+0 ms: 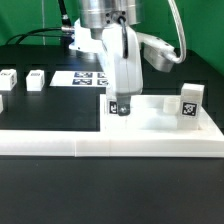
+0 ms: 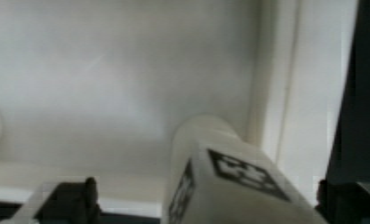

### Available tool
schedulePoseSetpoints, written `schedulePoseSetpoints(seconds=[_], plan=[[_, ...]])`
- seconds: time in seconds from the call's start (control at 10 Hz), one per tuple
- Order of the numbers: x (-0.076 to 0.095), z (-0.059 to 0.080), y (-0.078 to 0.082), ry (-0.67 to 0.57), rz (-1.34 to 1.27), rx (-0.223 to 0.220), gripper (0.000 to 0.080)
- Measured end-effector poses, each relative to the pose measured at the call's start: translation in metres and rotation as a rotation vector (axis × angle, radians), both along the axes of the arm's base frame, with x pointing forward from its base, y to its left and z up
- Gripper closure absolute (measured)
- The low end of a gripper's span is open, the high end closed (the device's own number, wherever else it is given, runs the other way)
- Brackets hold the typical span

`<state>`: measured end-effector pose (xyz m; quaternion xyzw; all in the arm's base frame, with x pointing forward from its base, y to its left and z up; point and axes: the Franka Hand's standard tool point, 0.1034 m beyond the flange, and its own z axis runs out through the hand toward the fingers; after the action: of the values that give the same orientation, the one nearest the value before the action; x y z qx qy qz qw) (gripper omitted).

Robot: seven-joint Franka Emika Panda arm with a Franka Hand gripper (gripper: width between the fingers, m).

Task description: Assemble square table

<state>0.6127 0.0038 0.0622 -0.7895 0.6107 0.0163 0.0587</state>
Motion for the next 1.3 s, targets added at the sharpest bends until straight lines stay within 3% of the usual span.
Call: schedulePoseSetpoints(seconds=[0.2,0.5,0.8,1.0,1.3], plan=[[-0.002,0.0,0.0,-0.019,0.189,-0.009,0.0153],[-0.002,-0.001,0.0,-0.041,0.398,-0.019,0.0151],[0.01,-0.001,-0.008,-0.102,0.848,-0.042,0.0151],[0.004,-0.006,-0.003,-0.111,1.047,-0.048,0.0151],[0.004,-0.006,-0.004,-0.109,1.023,-0.046,0.0178]])
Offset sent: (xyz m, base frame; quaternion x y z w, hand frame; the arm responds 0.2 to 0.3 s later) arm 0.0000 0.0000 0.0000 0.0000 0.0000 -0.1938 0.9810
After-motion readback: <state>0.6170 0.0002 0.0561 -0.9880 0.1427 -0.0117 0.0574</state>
